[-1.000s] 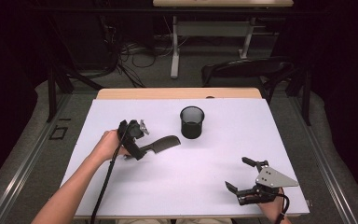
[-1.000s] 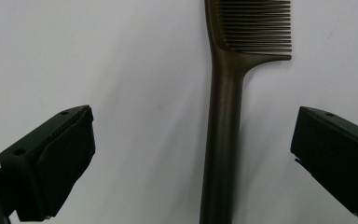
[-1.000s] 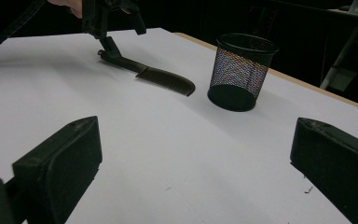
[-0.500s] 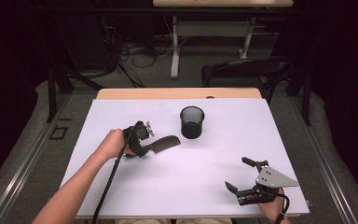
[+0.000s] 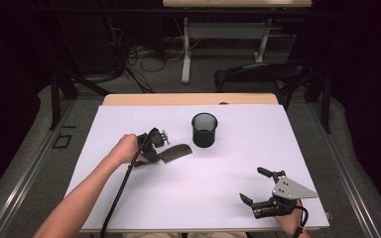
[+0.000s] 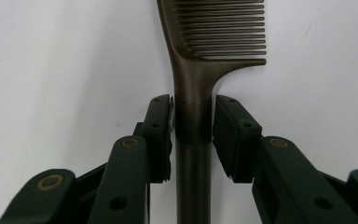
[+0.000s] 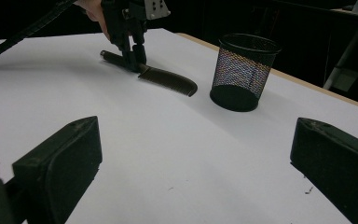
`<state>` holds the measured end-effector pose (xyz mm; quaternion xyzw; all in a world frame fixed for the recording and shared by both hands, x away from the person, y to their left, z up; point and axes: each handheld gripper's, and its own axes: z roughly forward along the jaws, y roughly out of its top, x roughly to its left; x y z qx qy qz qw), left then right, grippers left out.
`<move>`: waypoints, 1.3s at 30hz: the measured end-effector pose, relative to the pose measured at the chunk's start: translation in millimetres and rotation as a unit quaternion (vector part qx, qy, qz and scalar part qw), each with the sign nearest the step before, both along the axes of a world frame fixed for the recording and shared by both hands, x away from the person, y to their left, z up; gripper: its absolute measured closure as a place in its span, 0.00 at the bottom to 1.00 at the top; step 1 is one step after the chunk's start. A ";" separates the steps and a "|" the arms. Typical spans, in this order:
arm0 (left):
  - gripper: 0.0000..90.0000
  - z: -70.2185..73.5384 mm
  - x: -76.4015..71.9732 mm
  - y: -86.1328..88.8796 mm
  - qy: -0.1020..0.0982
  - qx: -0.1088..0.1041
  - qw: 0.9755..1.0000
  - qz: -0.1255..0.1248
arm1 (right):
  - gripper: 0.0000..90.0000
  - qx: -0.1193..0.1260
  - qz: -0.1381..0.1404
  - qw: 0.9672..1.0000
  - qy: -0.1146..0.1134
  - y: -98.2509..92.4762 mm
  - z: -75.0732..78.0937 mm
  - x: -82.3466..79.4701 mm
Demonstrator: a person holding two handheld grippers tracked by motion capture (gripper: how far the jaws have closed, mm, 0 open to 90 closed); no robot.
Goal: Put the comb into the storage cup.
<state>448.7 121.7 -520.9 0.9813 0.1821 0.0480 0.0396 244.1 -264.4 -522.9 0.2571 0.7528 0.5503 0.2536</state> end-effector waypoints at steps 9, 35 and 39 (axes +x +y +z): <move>0.80 -2.5 2.6 -0.6 0.011 0.004 1.000 -0.012 | 0.02 0.000 0.001 1.000 0.002 -0.1 -0.2 0.1; 0.81 13.7 -14.5 18.5 -0.032 -0.091 0.995 0.021 | 0.02 -0.001 -0.002 1.000 0.002 -0.1 0.1 -0.1; 0.81 14.8 -17.8 23.7 -0.037 -0.112 0.993 0.028 | 0.02 -0.001 -0.002 1.000 0.000 0.0 0.2 -0.2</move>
